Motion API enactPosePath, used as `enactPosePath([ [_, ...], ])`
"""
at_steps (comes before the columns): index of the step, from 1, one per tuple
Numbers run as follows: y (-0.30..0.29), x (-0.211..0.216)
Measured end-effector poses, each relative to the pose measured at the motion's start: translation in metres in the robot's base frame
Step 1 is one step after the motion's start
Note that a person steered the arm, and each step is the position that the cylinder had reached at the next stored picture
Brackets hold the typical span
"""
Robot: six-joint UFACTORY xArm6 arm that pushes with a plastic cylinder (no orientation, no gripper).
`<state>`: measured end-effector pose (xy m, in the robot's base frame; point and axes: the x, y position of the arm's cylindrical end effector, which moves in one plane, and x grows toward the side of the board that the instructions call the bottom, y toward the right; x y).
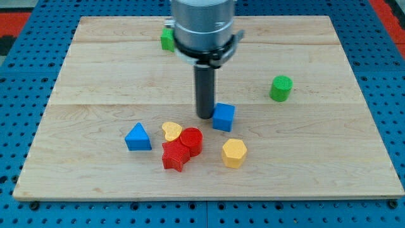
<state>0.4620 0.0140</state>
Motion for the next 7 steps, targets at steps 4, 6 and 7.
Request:
enactPosePath([
  [4,0.135,0.032],
  [6,0.173,-0.044],
  [7,0.145,-0.058],
])
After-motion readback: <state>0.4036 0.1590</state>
